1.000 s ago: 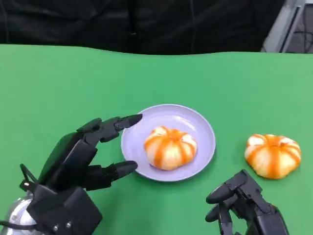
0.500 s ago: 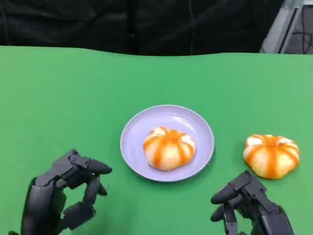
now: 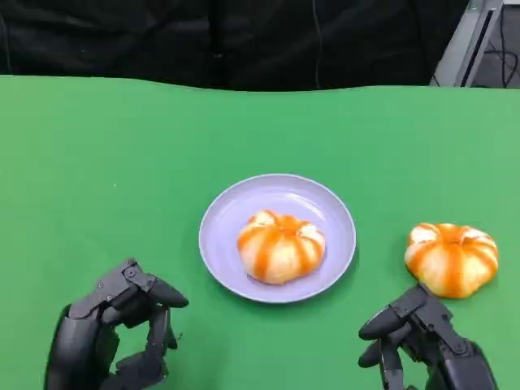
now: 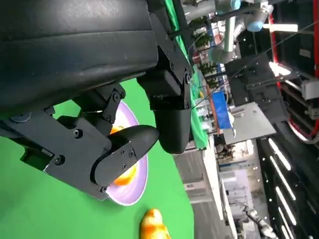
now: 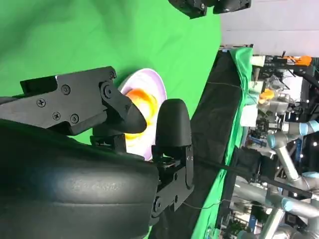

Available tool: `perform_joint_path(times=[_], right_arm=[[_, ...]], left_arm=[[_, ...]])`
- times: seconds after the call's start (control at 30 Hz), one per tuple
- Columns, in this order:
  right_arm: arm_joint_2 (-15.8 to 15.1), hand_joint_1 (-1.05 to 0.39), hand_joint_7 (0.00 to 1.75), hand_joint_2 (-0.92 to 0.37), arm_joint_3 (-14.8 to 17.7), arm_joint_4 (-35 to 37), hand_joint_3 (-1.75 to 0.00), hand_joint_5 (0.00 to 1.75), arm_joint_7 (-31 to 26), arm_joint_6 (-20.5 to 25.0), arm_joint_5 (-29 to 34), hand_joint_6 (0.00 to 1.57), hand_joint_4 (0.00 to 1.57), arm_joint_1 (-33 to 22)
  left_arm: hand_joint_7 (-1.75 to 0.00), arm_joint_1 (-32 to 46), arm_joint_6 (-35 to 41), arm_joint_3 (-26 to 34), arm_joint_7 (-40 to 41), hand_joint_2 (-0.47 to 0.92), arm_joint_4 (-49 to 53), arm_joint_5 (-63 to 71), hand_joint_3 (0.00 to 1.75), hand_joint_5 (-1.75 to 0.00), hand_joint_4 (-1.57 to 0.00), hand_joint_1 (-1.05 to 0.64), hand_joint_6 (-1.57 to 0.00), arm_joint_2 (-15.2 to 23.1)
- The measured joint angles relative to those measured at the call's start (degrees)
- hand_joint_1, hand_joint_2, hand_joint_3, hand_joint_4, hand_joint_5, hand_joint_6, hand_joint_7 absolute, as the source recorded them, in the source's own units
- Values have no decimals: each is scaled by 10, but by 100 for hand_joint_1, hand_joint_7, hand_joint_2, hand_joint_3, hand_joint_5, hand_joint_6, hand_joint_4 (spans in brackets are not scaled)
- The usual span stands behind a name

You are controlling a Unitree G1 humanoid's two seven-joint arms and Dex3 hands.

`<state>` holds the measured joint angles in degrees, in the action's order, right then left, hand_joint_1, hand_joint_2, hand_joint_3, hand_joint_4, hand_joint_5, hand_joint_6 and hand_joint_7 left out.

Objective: Grasp the bread from the table and place it into the plate.

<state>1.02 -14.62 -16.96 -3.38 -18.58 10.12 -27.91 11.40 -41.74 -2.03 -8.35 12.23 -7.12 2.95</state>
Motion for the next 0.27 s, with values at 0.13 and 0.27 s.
perform_joint_path(times=[0.13, 0.27], right_arm=[[0, 0, 174, -90, 1, 1, -91, 175, 0, 0, 1, 26, 39, -1], [0, -1, 175, -90, 1, 1, -92, 175, 6, 0, -2, 26, 38, -2]], left_arm=[[-156, 0, -1, 0, -7, 49, 5, 1, 120, -172, -85, -14, -78, -1], [-153, 0, 0, 1, -11, 50, 10, 1, 119, -172, -84, -14, -78, -4]])
